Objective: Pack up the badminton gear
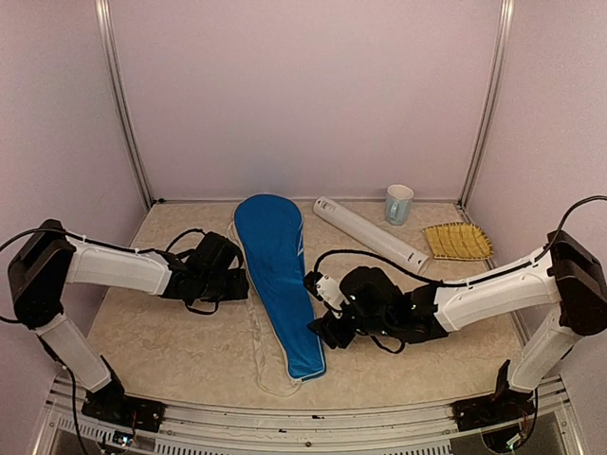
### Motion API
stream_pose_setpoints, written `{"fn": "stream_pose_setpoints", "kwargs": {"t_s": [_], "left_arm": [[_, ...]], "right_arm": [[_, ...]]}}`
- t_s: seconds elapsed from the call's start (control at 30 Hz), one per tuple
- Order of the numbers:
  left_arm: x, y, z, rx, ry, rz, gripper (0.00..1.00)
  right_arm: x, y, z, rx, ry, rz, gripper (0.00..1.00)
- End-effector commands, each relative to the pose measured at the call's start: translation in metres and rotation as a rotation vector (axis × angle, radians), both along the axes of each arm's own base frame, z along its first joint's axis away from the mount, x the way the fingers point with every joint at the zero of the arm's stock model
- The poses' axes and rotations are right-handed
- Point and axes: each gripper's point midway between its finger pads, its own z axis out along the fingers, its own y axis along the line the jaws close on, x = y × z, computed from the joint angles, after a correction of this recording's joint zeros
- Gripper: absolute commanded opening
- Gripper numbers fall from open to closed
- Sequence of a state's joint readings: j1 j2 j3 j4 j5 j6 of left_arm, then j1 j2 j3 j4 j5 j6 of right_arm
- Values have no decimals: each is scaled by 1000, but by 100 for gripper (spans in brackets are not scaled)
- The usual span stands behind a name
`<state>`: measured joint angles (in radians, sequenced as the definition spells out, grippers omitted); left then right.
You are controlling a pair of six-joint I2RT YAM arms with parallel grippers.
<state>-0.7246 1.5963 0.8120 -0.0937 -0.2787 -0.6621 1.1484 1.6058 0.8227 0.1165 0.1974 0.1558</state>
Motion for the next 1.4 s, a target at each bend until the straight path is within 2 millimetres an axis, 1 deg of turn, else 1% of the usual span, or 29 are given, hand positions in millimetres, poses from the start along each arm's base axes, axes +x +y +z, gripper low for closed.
{"fn": "stream_pose_setpoints", "kwargs": {"t_s": [0.0,0.13,0.23,0.27,0.3,0.33,0.37,0.4,0.43,0.47,0.53,0.57,0.63,0.67,0.77,0.83,0.87,0.93,1.0,1.07,1.13,1.17,1.2,1.23,1.27,1.33,1.37], "left_arm": [[18,5,-24,136,37,23,55],[23,-6,-54,169,105,-14,51],[24,-4,-74,206,144,-14,49],[24,-2,-81,216,163,-15,43],[24,1,-86,222,177,-15,32],[23,4,-91,219,195,-13,21],[23,7,-92,208,208,-12,10],[23,8,-88,184,207,-15,2],[24,9,-80,157,193,-16,0],[27,8,-63,120,158,-21,0],[32,3,-30,54,92,-47,0],[35,0,-11,26,54,-59,0],[40,-7,34,-27,-40,-97,0],[42,-11,60,-60,-91,-110,0],[40,-28,135,-170,-235,-187,0],[33,-43,175,-229,-305,-248,0],[30,-49,191,-243,-333,-266,0],[24,-63,216,-267,-369,-316,0],[21,-76,233,-315,-384,-361,0],[22,-84,246,-340,-412,-383,0],[33,-89,253,-337,-428,-382,0],[40,-92,253,-339,-427,-386,0],[45,-95,258,-349,-437,-393,0],[54,-97,258,-356,-437,-396,0],[66,-102,251,-354,-417,-395,0],[83,-110,245,-357,-411,-409,0],[92,-115,238,-348,-403,-407,0]], "right_arm": [[28,-2,17,64,20,-67,65],[52,-13,10,58,48,-128,65],[70,-20,3,66,75,-172,64],[75,-20,1,72,86,-179,64],[84,-21,1,81,96,-196,63],[89,-20,-3,81,112,-199,62],[95,-19,-7,76,126,-205,61],[100,-16,-12,63,135,-212,60],[101,-11,-20,52,162,-195,58],[103,-7,-35,23,184,-191,57],[107,2,-51,-4,214,-176,53],[107,6,-59,-13,228,-168,51],[109,15,-72,-20,254,-153,48],[108,19,-78,-25,266,-144,45],[109,33,-85,-14,288,-104,41],[107,46,-86,0,299,-67,39],[104,54,-85,13,305,-37,39],[100,70,-80,38,311,10,38],[92,90,-70,85,316,85,37],[87,106,-56,142,331,135,37],[79,119,-40,214,350,190,37],[75,123,-32,250,358,218,38],[71,126,-27,276,371,238,38],[69,127,-24,288,380,243,38],[69,127,-22,292,381,243,39],[67,123,-25,292,392,246,40],[68,119,-26,297,395,242,41]]}}
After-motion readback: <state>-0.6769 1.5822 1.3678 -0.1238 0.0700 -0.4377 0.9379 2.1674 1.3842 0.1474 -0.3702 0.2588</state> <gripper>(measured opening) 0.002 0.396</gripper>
